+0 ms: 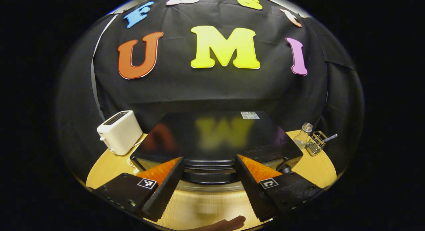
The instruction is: Open the electric oven with the left hand, put the food in, and close the electric oven.
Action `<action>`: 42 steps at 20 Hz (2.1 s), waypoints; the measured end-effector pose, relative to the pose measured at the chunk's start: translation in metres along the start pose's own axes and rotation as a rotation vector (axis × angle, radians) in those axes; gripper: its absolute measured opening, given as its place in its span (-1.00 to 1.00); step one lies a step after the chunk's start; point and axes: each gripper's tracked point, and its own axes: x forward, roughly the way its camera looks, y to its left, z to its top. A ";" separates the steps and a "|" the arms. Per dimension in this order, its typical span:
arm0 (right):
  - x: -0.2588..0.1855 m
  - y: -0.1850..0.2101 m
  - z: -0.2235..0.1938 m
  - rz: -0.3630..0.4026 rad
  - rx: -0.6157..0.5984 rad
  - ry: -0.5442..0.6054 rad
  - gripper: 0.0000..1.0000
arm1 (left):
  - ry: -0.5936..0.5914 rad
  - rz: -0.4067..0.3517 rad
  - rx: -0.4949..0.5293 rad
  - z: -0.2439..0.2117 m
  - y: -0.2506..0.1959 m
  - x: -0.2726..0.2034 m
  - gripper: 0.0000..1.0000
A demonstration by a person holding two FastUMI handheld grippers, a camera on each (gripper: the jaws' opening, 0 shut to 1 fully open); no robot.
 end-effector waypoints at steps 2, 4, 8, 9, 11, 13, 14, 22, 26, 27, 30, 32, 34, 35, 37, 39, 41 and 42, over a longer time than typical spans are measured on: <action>0.001 -0.002 -0.004 -0.002 -0.009 0.002 0.93 | 0.004 -0.017 -0.007 -0.002 -0.001 -0.004 0.92; 0.004 0.001 -0.008 0.009 -0.003 0.007 0.93 | -0.006 -0.028 -0.009 -0.006 -0.001 -0.012 0.93; 0.009 0.007 -0.025 0.025 0.021 0.042 1.00 | -0.018 -0.045 0.011 -0.023 -0.001 -0.035 0.93; 0.011 0.007 -0.028 0.027 0.025 0.049 0.93 | -0.044 -0.042 0.025 -0.026 0.001 -0.039 0.92; 0.014 0.006 -0.034 0.026 0.034 0.061 0.92 | -0.063 -0.029 0.032 -0.039 -0.001 -0.051 0.92; 0.015 0.011 -0.038 0.034 0.037 0.068 1.00 | -0.062 -0.031 0.027 -0.056 -0.002 -0.065 0.91; 0.015 0.013 -0.040 0.036 0.036 0.074 1.00 | -0.062 -0.034 0.018 -0.064 -0.003 -0.070 0.92; 0.011 0.031 -0.052 0.075 -0.004 0.093 1.00 | -0.050 -0.044 0.035 -0.136 -0.004 -0.097 0.91; 0.008 0.038 -0.059 0.109 -0.011 0.110 1.00 | 0.018 -0.045 0.039 -0.182 -0.006 -0.099 0.89; 0.008 0.038 -0.060 0.107 -0.016 0.115 1.00 | 0.041 -0.045 0.042 -0.192 -0.007 -0.098 0.89; 0.008 0.040 -0.068 0.111 -0.029 0.137 0.93 | 0.079 -0.049 0.060 -0.213 -0.007 -0.090 0.90; 0.008 0.043 -0.081 0.125 -0.033 0.180 0.93 | 0.131 -0.047 0.023 -0.229 -0.005 -0.088 0.91; 0.009 0.044 -0.097 0.151 -0.030 0.236 0.93 | 0.067 -0.046 0.013 -0.217 -0.003 -0.089 0.92; 0.011 0.042 -0.109 0.159 -0.032 0.278 0.93 | 0.042 -0.034 0.012 -0.211 0.001 -0.092 0.91; 0.016 0.043 -0.137 0.186 -0.049 0.381 1.00 | -0.015 -0.014 0.002 -0.194 0.011 -0.103 0.94; 0.021 0.046 -0.162 0.226 -0.066 0.482 1.00 | -0.084 -0.021 -0.012 -0.169 0.013 -0.122 0.94; 0.029 0.047 -0.187 0.254 -0.072 0.574 1.00 | -0.163 -0.005 -0.017 -0.138 0.021 -0.146 0.93; 0.032 0.051 -0.201 0.271 -0.070 0.631 1.00 | -0.204 0.002 -0.015 -0.122 0.025 -0.158 0.94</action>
